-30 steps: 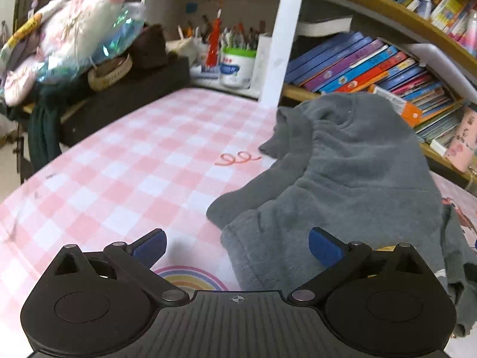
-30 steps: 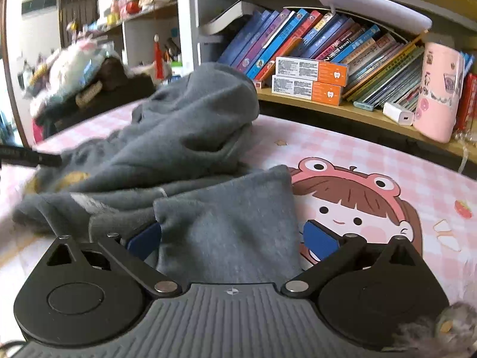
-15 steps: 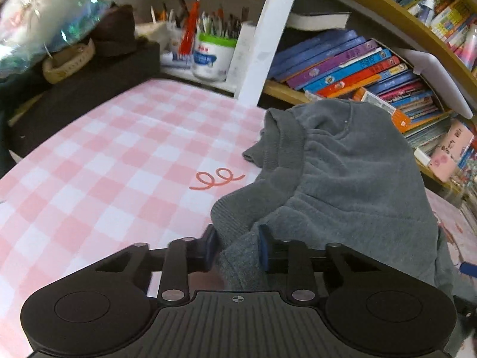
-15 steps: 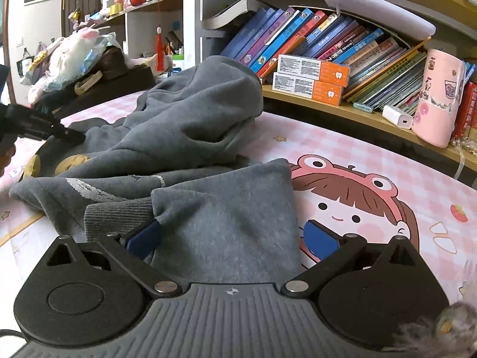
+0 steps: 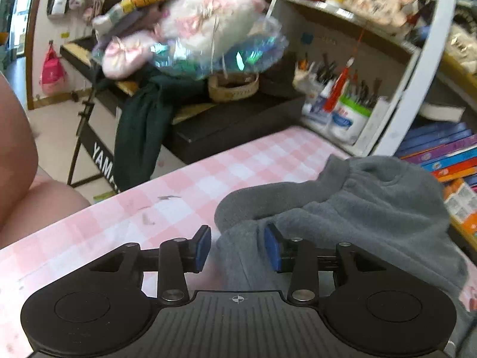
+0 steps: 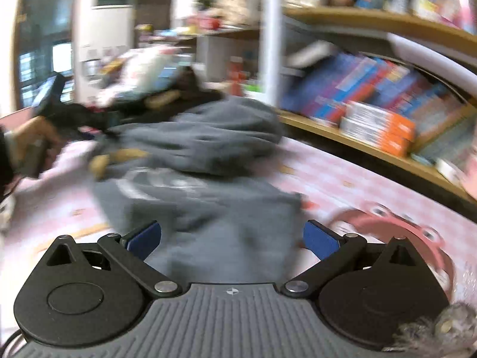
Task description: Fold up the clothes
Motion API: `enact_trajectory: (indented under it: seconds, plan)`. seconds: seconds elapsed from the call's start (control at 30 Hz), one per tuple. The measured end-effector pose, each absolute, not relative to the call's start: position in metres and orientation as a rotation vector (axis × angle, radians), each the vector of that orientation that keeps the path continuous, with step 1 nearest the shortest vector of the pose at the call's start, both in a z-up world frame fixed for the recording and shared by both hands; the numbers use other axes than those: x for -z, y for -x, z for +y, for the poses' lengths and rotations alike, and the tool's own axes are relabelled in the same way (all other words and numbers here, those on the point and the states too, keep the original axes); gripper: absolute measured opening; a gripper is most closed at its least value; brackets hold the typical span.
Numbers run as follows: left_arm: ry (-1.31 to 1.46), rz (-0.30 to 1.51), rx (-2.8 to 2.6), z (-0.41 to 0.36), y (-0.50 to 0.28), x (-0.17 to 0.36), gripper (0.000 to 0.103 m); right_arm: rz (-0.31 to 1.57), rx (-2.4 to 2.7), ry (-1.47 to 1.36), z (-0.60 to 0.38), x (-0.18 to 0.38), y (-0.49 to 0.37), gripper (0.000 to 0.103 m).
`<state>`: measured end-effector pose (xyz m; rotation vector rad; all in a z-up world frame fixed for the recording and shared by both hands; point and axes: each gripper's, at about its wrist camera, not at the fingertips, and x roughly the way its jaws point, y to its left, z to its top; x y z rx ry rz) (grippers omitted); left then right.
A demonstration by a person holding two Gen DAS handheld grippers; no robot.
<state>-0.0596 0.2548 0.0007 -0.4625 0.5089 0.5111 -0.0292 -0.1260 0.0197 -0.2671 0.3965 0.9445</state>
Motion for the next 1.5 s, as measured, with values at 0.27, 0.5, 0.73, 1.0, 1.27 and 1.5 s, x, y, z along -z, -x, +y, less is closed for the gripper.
enact_trajectory:
  seconds: [0.27, 0.5, 0.73, 1.0, 1.27, 1.5]
  plan:
    - [0.363, 0.483, -0.326, 0.203, 0.079, -0.014, 0.045, 0.455, -0.927, 0.422, -0.078, -0.005, 0.057, 0.087]
    - [0.362, 0.533, -0.266, 0.182, 0.067, 0.0, 0.048, 0.542, -0.899, 0.309, -0.083, -0.002, 0.046, 0.051]
    - [0.309, 0.539, -0.233, 0.169, 0.067, 0.008, 0.074, 0.519, -0.812, 0.086, -0.125, -0.018, 0.046, 0.021]
    - [0.307, 0.545, -0.205, 0.166, 0.063, 0.008, 0.085, 0.468, -0.423, -0.165, -0.239, -0.046, 0.045, 0.019]
    - [0.283, 0.56, -0.143, 0.164, 0.059, 0.009, 0.09, 0.636, -0.229, -0.15, -0.275, -0.014, 0.062, 0.051]
    - [0.301, 0.553, -0.131, 0.168, 0.06, 0.009, 0.091, 0.466, -0.102, -0.001, -0.27, -0.039, 0.073, 0.052]
